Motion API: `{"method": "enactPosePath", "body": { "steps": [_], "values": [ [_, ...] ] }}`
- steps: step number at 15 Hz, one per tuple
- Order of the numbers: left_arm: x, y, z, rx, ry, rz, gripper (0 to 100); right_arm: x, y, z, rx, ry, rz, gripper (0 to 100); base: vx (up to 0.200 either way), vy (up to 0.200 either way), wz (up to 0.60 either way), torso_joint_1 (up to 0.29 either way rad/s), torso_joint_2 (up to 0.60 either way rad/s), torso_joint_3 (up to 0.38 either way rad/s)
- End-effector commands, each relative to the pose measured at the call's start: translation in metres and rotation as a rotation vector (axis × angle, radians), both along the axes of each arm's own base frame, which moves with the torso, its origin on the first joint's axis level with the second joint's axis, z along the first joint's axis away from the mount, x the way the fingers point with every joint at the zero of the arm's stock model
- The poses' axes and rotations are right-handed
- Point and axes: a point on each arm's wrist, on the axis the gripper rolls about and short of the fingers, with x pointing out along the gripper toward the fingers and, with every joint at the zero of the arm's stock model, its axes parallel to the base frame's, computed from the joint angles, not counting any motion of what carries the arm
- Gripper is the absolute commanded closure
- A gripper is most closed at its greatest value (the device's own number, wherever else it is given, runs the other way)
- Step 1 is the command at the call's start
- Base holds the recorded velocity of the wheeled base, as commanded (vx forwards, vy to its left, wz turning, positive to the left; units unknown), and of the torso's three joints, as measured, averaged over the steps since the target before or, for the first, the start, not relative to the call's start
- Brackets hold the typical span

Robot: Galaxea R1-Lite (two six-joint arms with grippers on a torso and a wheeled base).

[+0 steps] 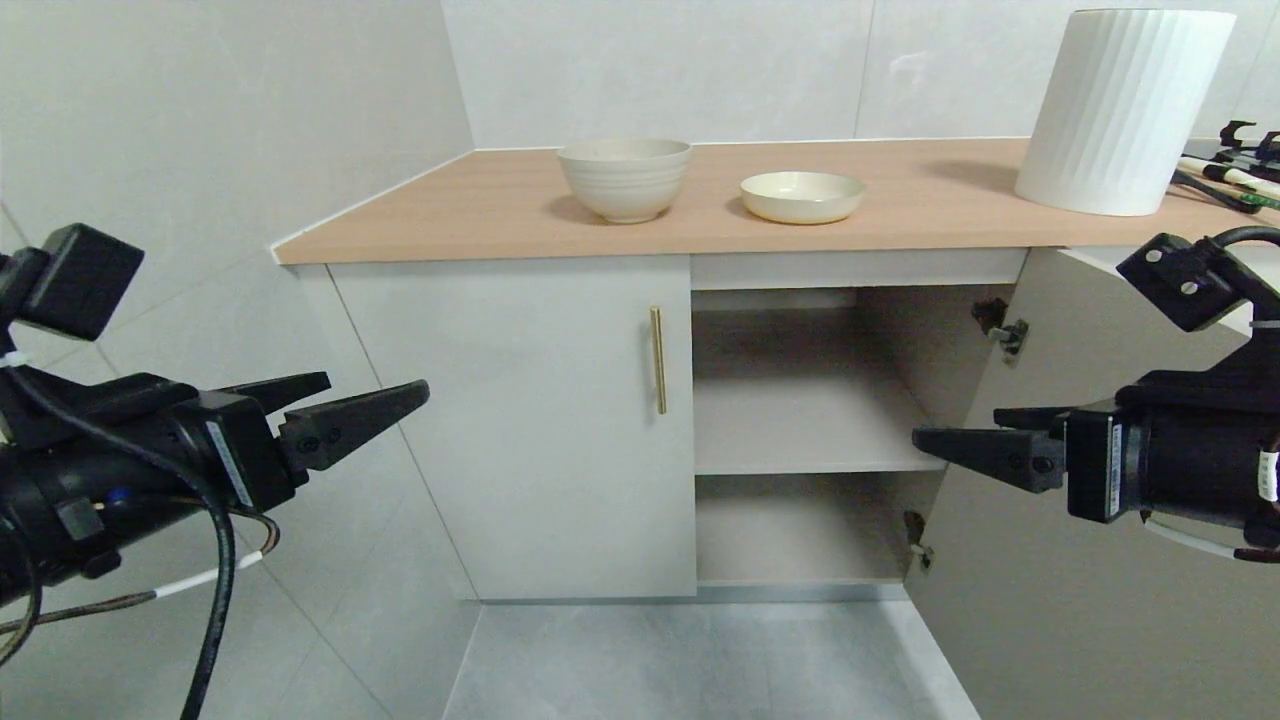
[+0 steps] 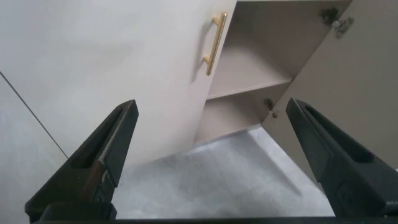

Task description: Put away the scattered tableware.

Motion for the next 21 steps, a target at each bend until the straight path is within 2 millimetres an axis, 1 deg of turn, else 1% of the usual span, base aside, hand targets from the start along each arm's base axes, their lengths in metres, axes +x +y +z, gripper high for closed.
{"method": "enactPosePath", "body": {
  "steps": [1,6,9,13,21],
  "values": [
    [0.0002,0.0,0.0007,-0.002,-0.003,0.001,0,0.0001,0.0002,0.0007,0.001,-0.003,0.0,0,0.0,0.0,0.0,0.0,0.0,0.0],
    [-0.0009,0.0004,0.0013,-0.002,-0.008,0.004,0,-0.0007,0.0001,0.0014,0.003,-0.005,0.002,0,0.0,0.0,0.0,0.0,0.0,0.0],
    [-0.0078,0.002,0.0027,-0.002,-0.019,0.004,0,-0.0006,0.0005,0.0005,0.001,-0.001,0.003,0,0.0,0.0,0.0,0.0,0.0,0.0],
    [-0.0074,0.002,0.0023,-0.003,-0.012,0.006,0,-0.001,0.0002,0.0003,0.001,-0.001,0.003,0,0.0,0.0,0.0,0.0,0.0,0.0],
    [-0.0078,0.0023,0.0026,-0.001,0.003,0.007,0,-0.0012,0.0005,0.0003,0.001,-0.001,0.005,0,0.2,0.0,0.0,0.007,0.0,0.004]
  ]
}}
